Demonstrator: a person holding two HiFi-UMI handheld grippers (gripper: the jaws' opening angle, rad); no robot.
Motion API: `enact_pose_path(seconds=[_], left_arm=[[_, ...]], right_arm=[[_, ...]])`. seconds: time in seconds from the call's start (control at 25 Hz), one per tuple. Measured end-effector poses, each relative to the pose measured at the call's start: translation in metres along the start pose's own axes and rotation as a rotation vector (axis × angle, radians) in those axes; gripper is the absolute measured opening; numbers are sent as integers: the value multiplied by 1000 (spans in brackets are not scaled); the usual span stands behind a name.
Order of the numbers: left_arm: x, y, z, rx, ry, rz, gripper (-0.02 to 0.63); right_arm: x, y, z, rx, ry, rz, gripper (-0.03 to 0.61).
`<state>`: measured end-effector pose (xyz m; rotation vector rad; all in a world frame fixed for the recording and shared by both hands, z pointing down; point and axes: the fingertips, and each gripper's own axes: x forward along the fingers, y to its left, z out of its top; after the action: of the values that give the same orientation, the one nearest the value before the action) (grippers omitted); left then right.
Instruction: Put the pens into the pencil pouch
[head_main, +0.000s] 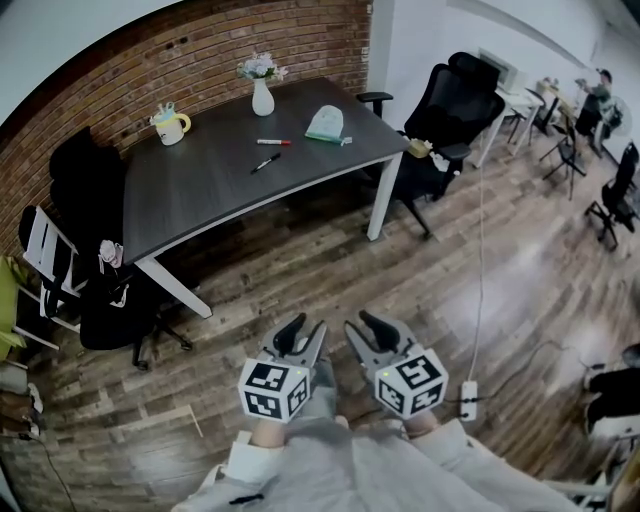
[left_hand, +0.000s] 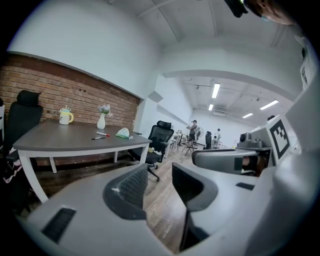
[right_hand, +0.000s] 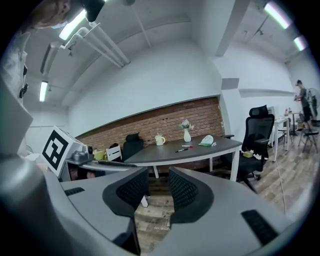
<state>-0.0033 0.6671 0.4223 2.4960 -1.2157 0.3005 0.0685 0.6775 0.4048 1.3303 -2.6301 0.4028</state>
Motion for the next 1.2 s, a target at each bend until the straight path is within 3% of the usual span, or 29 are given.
enact_pose_path(seconds=[0.32, 0.8, 1.2], left_arm=[[75, 59, 51, 13, -25, -75, 135], [168, 175, 131, 44, -34, -123, 135], [211, 222, 146, 65, -3, -162, 135]], right_arm=[[84, -51, 33, -2, -8, -29, 104], [220, -122, 98, -12, 6, -101, 104], [284, -146, 107, 8, 59, -114, 104]])
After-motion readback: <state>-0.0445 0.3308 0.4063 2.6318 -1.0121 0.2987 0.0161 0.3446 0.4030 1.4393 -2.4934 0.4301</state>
